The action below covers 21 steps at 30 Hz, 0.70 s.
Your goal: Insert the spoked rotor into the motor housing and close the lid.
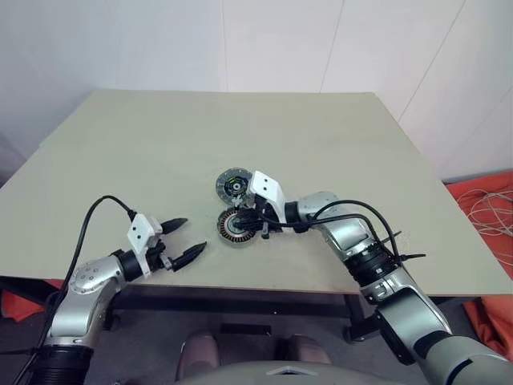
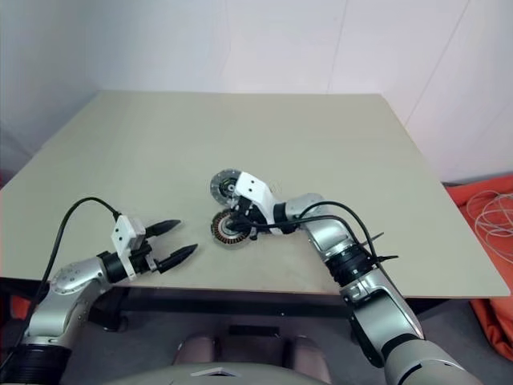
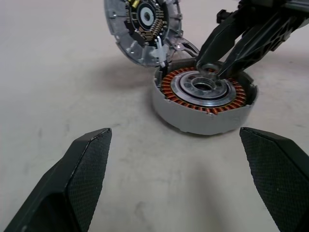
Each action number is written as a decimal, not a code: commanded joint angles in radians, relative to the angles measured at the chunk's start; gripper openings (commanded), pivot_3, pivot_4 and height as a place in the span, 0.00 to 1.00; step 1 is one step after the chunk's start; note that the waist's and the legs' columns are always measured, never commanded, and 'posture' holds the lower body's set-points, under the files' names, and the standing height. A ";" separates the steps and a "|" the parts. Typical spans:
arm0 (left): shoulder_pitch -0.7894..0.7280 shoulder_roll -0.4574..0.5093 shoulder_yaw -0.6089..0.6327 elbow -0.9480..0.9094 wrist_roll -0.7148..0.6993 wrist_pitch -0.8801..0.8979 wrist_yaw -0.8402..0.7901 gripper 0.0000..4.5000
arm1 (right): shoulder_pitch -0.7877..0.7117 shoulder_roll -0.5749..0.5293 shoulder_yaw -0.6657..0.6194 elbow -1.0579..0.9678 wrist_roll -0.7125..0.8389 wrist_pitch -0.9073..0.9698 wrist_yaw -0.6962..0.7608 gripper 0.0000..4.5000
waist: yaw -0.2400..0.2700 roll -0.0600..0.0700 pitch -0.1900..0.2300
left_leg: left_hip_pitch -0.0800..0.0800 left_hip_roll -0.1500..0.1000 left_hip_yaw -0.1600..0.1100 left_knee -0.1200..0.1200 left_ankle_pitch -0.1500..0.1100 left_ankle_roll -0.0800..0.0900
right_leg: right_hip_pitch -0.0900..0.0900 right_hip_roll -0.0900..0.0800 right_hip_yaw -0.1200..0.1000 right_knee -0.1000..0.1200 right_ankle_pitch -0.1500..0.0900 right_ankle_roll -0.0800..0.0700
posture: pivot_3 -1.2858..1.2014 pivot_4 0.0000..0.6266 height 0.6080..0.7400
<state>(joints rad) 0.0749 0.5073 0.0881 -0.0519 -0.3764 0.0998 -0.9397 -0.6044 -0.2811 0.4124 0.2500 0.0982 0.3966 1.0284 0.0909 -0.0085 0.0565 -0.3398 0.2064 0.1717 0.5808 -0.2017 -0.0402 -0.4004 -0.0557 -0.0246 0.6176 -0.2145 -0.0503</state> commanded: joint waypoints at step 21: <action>-0.022 0.009 -0.003 -0.031 -0.004 -0.016 -0.007 1.00 | -0.026 0.019 -0.045 0.076 -0.001 -0.038 -0.014 0.13 | -0.002 0.000 0.000 | 0.000 0.000 0.000 0.000 0.000 0.000 | 0.000 0.000 0.000 0.000 0.000 0.000 | 0.52 0.00 1.00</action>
<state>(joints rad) 0.0709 0.5096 0.0790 -0.0551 -0.3725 0.0986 -0.9486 -0.6189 -0.2617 0.3915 0.3500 0.0913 0.3658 1.0155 0.0889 -0.0085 0.0565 -0.3399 0.2064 0.1718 0.5808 -0.2017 -0.0402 -0.4004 -0.0557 -0.0246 0.6176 -0.2143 -0.0507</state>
